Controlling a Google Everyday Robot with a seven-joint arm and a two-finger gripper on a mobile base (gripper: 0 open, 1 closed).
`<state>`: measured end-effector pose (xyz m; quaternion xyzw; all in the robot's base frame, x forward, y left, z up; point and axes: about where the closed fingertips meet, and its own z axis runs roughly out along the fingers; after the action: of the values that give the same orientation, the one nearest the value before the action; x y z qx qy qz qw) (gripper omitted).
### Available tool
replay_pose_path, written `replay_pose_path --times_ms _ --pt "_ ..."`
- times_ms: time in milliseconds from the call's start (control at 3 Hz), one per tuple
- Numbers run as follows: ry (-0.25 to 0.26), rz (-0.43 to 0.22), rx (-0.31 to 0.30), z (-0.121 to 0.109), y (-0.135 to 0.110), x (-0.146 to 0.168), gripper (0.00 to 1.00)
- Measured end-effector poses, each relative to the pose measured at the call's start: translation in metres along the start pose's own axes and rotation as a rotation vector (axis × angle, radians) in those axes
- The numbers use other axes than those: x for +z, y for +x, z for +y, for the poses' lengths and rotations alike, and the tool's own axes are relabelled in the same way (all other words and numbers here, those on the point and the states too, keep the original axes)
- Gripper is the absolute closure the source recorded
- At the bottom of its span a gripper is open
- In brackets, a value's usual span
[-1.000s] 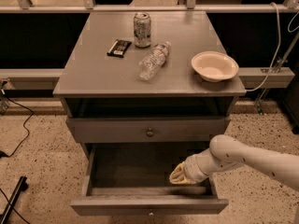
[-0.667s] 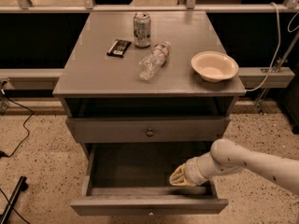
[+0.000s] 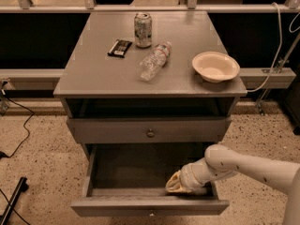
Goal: Open middle drawer
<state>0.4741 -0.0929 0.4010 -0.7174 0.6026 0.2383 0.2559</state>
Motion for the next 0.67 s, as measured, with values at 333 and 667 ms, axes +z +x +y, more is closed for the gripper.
replay_pose_path --times_ms 333,667 --pt "-0.045 0.017 -0.018 0.0060 -0.0047 0.0094 1.00" --pt "-0.121 0.024 -0.032 0.0086 -0.0124 0.0111 1.00"
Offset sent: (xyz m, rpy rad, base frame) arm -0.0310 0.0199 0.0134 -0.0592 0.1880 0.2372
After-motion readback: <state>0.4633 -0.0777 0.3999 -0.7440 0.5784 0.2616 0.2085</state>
